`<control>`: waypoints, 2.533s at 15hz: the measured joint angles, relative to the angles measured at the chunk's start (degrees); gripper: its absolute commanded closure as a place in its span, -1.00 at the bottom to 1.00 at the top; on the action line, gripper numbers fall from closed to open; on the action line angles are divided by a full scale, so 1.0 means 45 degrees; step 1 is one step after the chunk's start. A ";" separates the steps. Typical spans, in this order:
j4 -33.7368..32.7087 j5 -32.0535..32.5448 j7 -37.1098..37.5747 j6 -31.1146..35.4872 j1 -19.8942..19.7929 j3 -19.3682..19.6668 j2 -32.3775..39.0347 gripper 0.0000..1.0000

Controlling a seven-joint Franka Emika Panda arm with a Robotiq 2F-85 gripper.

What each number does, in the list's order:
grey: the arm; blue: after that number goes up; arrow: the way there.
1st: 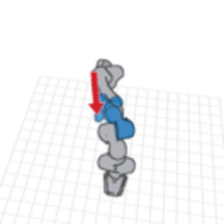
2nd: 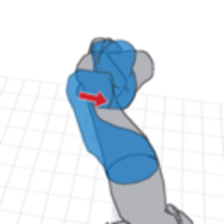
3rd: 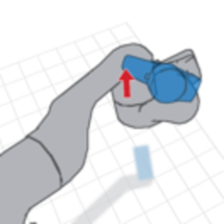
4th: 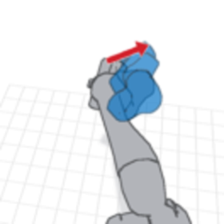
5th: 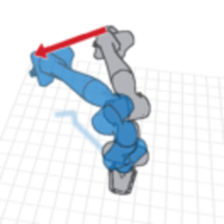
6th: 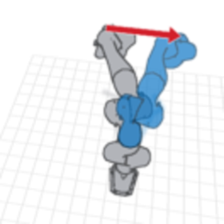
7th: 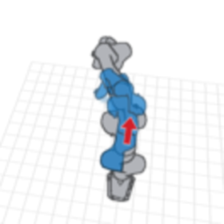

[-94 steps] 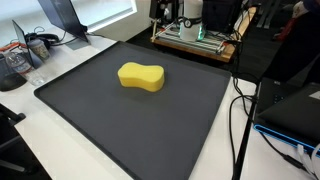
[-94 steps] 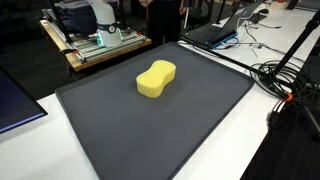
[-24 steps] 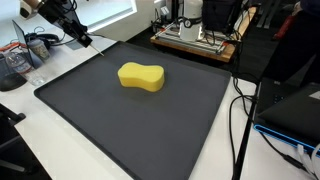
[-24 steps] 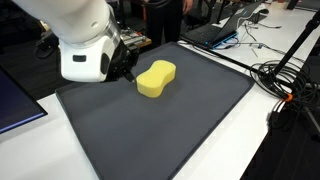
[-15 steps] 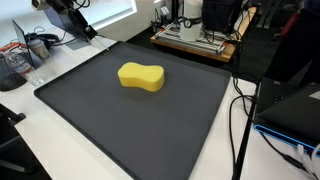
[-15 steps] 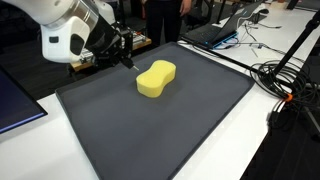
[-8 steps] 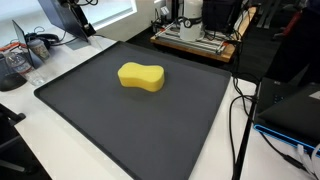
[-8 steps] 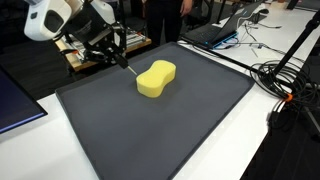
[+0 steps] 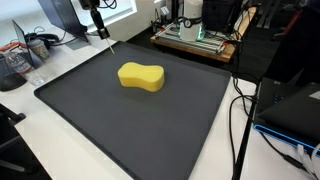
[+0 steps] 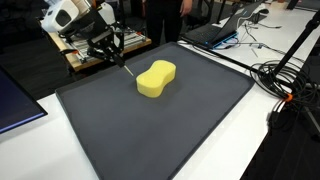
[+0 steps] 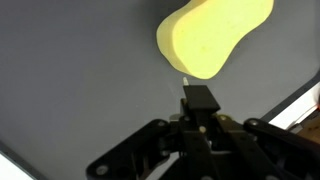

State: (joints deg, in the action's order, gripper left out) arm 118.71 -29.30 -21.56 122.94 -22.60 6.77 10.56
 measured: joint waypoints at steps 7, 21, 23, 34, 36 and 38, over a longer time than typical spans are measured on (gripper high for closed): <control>0.4145 -0.1690 -0.1119 0.1234 0.0127 0.0560 -0.2899 0.75; 0.7622 -0.0225 -0.0033 0.4996 0.1685 0.0837 -0.5048 0.94; 0.8842 0.0429 0.0479 0.5856 0.2084 0.0691 -0.6103 0.94; 0.8545 0.2637 0.5280 0.5900 0.1906 -0.6735 -0.8086 0.94; 0.8525 0.2928 0.6080 0.5914 0.1887 -0.8154 -0.8440 0.75; 0.8547 0.3095 0.6570 0.5798 0.1895 -0.9243 -0.8735 0.75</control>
State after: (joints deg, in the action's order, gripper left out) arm 157.17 -15.37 8.01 149.02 -14.07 -34.83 -28.75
